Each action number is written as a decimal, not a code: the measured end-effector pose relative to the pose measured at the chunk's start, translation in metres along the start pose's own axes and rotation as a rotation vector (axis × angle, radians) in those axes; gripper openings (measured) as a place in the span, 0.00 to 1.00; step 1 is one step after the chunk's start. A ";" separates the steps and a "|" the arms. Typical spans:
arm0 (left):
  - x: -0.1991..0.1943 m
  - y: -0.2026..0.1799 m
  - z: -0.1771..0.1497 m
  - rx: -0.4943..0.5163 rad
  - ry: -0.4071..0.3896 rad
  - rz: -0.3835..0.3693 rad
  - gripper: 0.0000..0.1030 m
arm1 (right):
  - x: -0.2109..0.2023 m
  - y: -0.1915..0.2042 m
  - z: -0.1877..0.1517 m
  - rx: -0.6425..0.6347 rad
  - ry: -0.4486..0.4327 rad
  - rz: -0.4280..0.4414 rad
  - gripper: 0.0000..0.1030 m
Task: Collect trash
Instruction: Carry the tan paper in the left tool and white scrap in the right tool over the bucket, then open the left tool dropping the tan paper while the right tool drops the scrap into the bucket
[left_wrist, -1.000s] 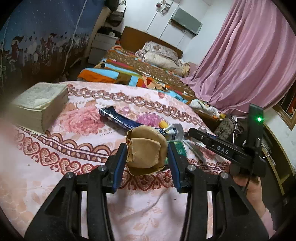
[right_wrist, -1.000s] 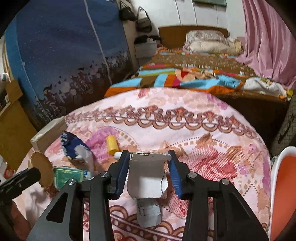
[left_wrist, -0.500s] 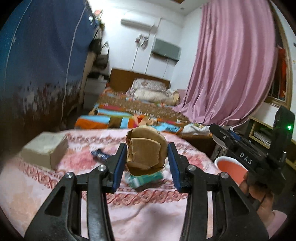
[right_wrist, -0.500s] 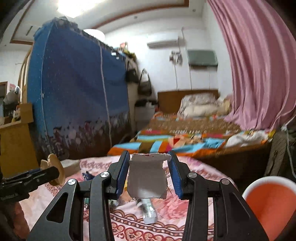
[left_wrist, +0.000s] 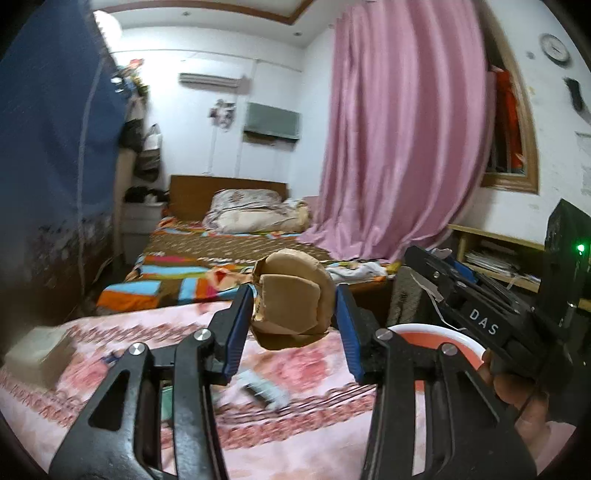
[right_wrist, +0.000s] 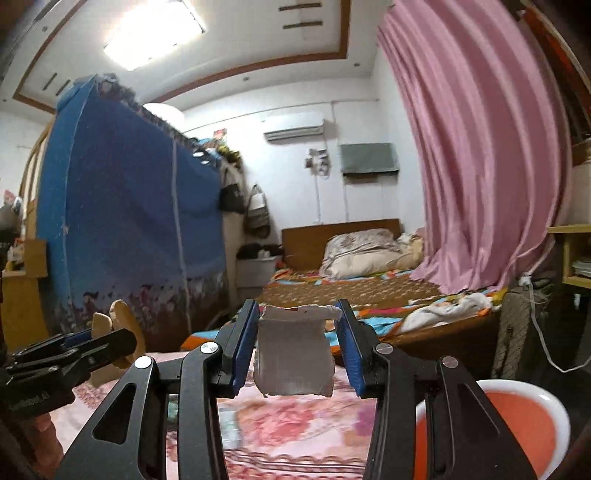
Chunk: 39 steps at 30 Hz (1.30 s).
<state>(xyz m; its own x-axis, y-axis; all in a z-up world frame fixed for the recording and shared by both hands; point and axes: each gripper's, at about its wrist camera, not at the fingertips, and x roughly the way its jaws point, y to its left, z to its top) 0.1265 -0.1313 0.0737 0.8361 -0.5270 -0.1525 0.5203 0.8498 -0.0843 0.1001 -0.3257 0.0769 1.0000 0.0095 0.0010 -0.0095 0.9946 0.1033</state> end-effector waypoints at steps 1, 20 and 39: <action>0.002 -0.006 0.001 0.007 0.002 -0.012 0.28 | -0.003 -0.006 0.000 0.007 -0.001 -0.013 0.39; 0.089 -0.111 -0.011 0.063 0.210 -0.294 0.30 | -0.021 -0.126 -0.018 0.187 0.157 -0.307 0.39; 0.134 -0.114 -0.030 -0.155 0.464 -0.335 0.51 | -0.012 -0.157 -0.039 0.307 0.274 -0.370 0.55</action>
<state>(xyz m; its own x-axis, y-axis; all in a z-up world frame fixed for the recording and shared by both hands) 0.1736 -0.2988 0.0337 0.4486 -0.7376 -0.5048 0.6824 0.6474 -0.3395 0.0892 -0.4775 0.0218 0.8996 -0.2681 -0.3448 0.3842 0.8612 0.3327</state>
